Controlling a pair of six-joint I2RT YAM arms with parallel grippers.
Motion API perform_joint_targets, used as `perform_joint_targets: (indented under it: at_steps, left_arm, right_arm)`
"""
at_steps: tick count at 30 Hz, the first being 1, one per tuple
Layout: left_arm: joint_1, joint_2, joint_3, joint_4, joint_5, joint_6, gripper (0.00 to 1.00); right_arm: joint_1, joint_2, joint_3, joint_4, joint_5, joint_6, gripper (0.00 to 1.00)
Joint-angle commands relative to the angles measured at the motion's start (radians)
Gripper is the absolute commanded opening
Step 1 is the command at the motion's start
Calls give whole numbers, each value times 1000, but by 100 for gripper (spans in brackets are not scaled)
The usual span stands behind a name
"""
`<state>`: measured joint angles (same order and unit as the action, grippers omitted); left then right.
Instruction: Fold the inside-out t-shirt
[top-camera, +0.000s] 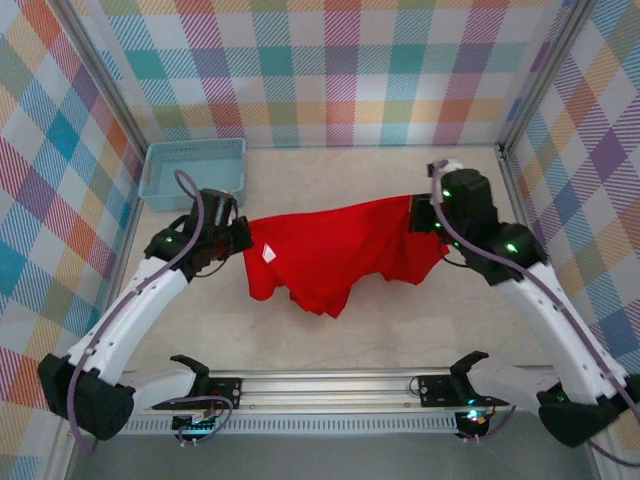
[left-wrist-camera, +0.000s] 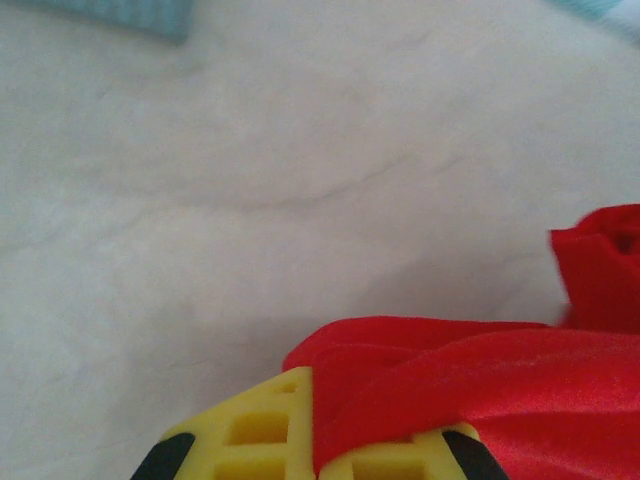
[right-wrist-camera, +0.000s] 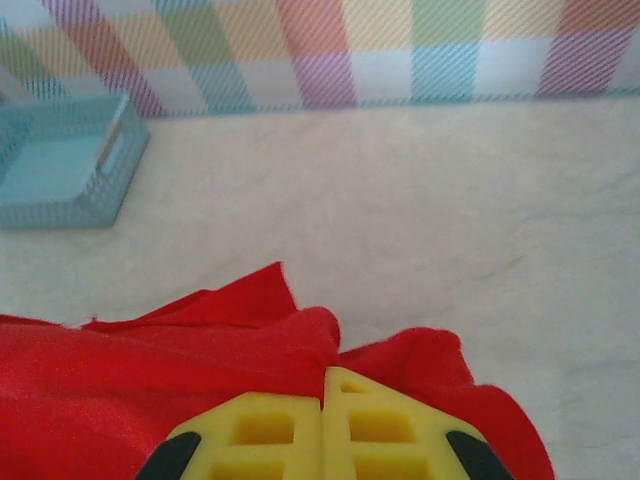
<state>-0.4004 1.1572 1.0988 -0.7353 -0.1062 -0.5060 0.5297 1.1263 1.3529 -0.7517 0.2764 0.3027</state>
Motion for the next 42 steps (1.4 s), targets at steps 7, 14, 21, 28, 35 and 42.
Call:
perform_joint_targets:
  at_steps: [7,14,21,28,35,42]
  left_arm:
    - [11,22,-155,-114,-136,-71,0]
    - [11,-27,-254,-101,-161,-83,0]
    - [12,-24,-251,-83,-153,-72,0]
    - [12,-19,-252,-69,-151,-79,0]
    - [13,-21,-252,-66,-155,-77,0]
    - [12,-98,-239,-15,-53,-41,0]
  right_arm:
    - [-20,288,-33,-37,-61,65,78]
    - [-208,100,-376,57,-250,120,86]
    - [-267,147,-517,165,-388,177,76]
    - [-269,264,-566,230,-380,208,69]
    - [-270,315,-514,231,-382,177,41]
    - [-253,157,-316,50,-106,82,0]
